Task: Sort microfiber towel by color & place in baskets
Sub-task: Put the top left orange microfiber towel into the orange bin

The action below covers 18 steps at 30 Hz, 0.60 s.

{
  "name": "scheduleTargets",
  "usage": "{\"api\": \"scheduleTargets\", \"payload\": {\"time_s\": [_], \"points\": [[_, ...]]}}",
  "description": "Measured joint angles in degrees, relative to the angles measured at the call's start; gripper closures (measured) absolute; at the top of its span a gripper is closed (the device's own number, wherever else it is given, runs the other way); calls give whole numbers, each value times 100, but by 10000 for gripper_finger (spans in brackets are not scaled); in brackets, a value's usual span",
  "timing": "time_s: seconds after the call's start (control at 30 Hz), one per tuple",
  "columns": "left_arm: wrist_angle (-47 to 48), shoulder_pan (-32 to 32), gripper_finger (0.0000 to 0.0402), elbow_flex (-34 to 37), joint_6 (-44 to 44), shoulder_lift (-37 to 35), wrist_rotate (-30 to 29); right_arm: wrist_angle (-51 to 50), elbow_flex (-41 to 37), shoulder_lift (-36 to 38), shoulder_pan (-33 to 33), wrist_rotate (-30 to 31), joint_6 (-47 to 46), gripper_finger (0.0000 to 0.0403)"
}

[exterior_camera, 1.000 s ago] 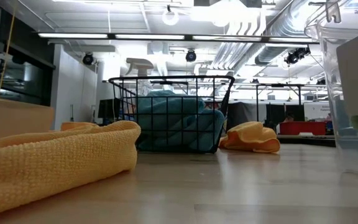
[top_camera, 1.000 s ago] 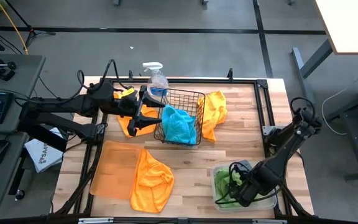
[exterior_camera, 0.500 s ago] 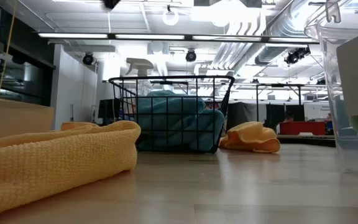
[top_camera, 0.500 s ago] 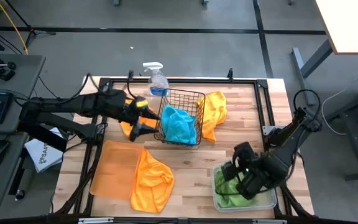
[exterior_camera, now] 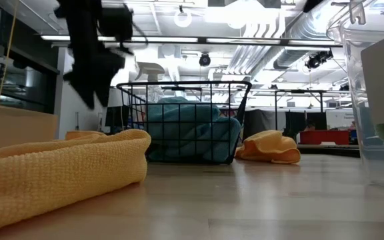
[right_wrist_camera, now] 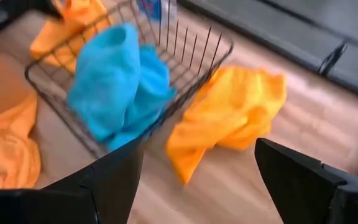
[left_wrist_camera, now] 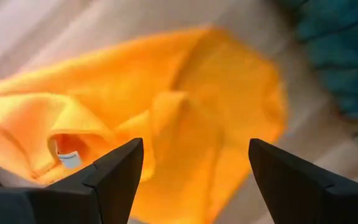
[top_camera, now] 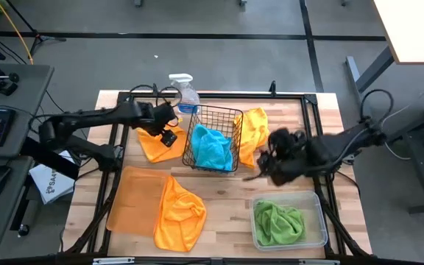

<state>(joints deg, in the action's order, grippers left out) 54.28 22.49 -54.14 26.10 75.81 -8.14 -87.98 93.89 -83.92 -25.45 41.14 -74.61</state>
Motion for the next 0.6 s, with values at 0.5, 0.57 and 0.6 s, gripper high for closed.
{"api": "scheduleTargets", "payload": {"time_s": [0.5,0.57,0.6], "points": [[-1222,644,123,863,-366,1681,-314,34,-2,1173,370,848,911,96],[-1230,644,135,864,-426,1859,-262,32,-4,1176,370,861,981,96],[-1243,634,149,858,-463,1926,-244,33,-4,1172,370,861,1028,96]]}}
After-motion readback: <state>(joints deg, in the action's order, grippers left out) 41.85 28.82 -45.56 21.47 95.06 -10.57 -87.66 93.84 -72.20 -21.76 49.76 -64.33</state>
